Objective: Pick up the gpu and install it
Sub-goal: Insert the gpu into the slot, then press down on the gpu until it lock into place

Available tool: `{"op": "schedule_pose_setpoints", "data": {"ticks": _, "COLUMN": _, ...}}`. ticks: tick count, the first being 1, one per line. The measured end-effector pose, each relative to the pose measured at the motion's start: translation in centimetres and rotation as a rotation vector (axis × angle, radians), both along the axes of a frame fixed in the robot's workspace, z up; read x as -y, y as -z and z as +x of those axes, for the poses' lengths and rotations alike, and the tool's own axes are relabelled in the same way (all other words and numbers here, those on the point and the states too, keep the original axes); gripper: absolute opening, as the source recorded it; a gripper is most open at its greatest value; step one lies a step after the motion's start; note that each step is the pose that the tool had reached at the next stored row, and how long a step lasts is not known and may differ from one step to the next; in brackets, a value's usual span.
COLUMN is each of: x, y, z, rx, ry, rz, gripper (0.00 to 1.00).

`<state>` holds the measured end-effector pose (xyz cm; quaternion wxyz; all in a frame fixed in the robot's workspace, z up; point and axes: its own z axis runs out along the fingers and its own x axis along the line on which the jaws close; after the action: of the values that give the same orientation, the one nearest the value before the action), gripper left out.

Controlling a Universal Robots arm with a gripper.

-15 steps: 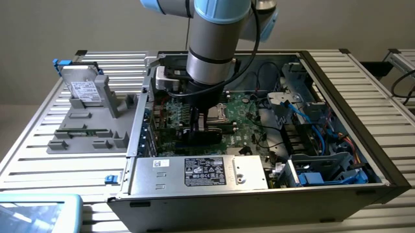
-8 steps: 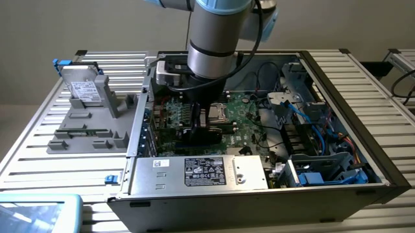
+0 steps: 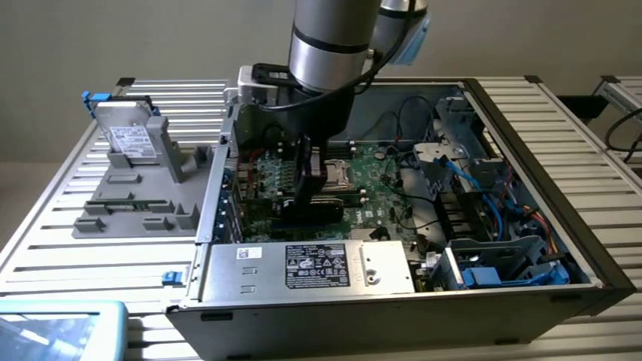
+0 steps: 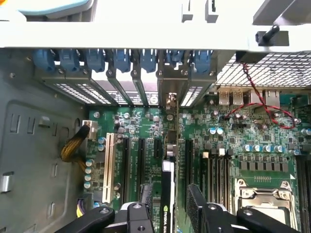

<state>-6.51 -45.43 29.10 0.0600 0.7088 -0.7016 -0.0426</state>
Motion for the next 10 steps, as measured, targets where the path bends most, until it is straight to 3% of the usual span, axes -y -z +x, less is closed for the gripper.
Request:
{"op": "schedule_pose_setpoints", "data": {"ticks": 2, "x": 0.0, "y": -0.41, "z": 0.01, "rx": 0.0007, "ry": 0.0, "rz": 0.0, "gripper": 0.43}}
{"op": "schedule_pose_setpoints", "data": {"ticks": 10, "x": 0.0, "y": -0.43, "z": 0.01, "rx": 0.0007, "ry": -0.001, "rz": 0.0, "gripper": 0.43}}
